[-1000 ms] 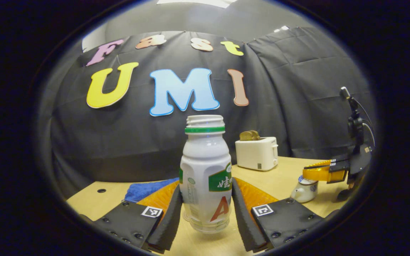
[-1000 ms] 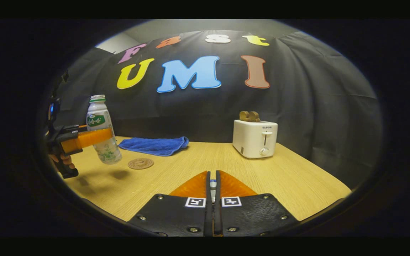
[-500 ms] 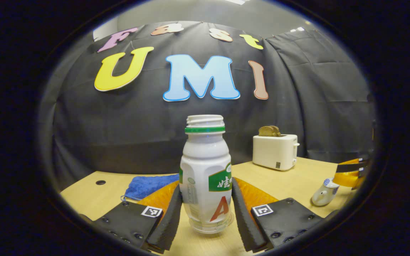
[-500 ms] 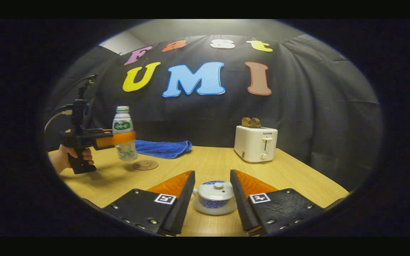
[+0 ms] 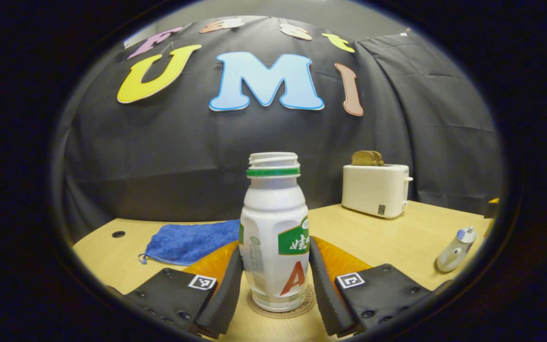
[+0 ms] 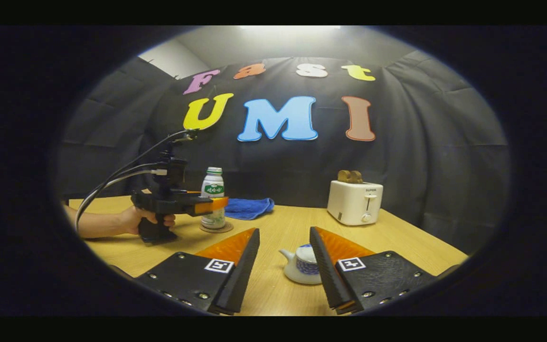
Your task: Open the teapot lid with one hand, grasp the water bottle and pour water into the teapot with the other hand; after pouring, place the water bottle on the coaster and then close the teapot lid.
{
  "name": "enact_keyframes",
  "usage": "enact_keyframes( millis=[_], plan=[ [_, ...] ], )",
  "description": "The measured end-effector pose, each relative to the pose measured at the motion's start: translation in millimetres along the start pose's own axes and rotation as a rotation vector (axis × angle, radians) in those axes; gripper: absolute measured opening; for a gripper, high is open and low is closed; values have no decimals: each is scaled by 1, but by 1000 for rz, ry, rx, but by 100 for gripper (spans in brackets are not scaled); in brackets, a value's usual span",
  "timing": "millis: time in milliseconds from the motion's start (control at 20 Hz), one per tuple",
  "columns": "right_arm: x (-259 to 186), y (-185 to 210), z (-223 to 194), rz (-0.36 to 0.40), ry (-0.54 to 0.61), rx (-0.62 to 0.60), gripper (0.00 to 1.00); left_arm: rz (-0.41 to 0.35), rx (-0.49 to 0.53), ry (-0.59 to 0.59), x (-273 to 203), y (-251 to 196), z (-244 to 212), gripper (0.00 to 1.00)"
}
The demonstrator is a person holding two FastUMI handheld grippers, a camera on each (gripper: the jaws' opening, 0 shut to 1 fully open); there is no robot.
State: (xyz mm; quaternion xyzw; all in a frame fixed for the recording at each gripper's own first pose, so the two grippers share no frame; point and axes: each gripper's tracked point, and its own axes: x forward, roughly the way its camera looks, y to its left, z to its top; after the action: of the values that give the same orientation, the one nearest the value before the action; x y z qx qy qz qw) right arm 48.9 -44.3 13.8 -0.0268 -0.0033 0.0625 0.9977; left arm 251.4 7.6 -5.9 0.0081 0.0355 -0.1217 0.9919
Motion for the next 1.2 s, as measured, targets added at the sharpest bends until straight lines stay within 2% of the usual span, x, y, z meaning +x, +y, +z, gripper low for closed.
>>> enact_keyframes(
  millis=[50, 250, 300, 450, 550, 650, 800, 950, 1100, 1200],
  plan=[
    [1, -2, -1, -2, 6, 9, 65, 2, 2, 0, 1, 0, 0, 77],
    [-1, -8, 4, -18, -12, 31, 65, 7, -15, 0, 3, 1, -3, 86],
    [-1, -8, 5, -20, -15, 25, 65, -11, -22, 18, 2, -5, -10, 83],
    [-2, -3, 1, -15, -10, -1, 65, 30, -1, 30, -3, -1, -12, 100],
    [-3, 1, 0, -4, -8, -12, 65, 49, 5, 16, -9, -1, -6, 100],
    [-5, 3, 3, -2, -17, -22, 65, 28, -17, 8, -17, -9, -4, 100],
    [-8, 7, 3, 9, -18, -25, 65, 41, -3, 12, -30, -7, -3, 100],
    [-12, 16, 2, 27, -15, -17, 65, 53, -13, 26, -56, -9, -9, 99],
    [-18, 36, 8, 17, -31, -68, 65, 81, -56, 53, -99, -14, -22, 100],
    [-19, 52, 3, 10, -19, -79, 65, 131, -55, 37, -139, -16, -22, 100]
  ],
)
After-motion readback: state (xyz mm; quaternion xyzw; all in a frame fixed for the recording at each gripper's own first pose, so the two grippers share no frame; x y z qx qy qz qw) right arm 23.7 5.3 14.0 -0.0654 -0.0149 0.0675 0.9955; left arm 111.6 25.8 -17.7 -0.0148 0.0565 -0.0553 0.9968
